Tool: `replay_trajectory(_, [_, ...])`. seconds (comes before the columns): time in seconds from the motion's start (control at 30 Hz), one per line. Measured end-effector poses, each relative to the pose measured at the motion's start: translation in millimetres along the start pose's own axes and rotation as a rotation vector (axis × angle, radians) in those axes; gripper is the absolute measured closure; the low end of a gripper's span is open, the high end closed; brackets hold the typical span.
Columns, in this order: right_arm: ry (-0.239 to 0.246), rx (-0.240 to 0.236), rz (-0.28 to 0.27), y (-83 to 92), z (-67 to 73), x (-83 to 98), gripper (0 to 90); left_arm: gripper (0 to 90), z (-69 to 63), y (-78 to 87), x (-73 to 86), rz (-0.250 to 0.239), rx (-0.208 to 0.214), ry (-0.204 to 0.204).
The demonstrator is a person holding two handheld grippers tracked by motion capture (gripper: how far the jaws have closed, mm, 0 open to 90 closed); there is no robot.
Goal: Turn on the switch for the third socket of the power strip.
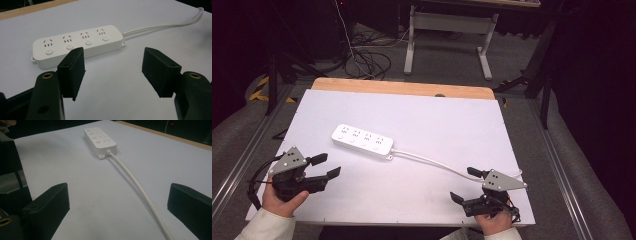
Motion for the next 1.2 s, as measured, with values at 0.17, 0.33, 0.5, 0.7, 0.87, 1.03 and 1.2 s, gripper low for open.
replay_trajectory(0.17, [-0.002,0.001,-0.002,0.1,0.3,-0.1,4.4,34.7,1.5,-4.5,-9.4,0.005,0.012,-0.008])
replay_trajectory(0.33, [0.001,0.000,-0.004,0.4,1.5,-0.7,4.5,34.7,2.0,-10.0,-19.3,0.019,0.001,-0.028])
replay_trajectory(0.5, [0.003,-0.001,-0.004,0.7,1.2,-0.5,4.5,34.4,4.9,-14.0,-28.0,0.023,-0.007,-0.037])
replay_trajectory(0.7, [0.008,0.001,-0.013,1.5,2.1,-1.5,5.3,34.3,6.1,-25.1,-41.2,0.041,-0.002,-0.047])
replay_trajectory(0.87, [0.010,0.001,-0.013,2.2,2.3,-1.5,5.3,34.2,5.3,-34.3,-51.4,0.049,-0.004,-0.062])
replay_trajectory(1.03, [0.006,-0.002,-0.013,2.0,1.9,-1.0,5.3,34.2,9.2,-42.5,-56.8,0.060,-0.007,-0.065])
replay_trajectory(1.2, [0.004,-0.001,-0.012,2.2,1.5,-0.8,5.2,33.9,18.6,-49.0,-60.7,0.075,-0.028,-0.054])
Point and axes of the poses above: each handheld gripper's, and its own axes: y roughly backward along the jaws, x roughly out of its underside, z roughly to its left, the point moved 2 cm from there along -y, roughly forward along the jaws, and after that the axes turned 6 degrees about -z, right-handed, at the moved point
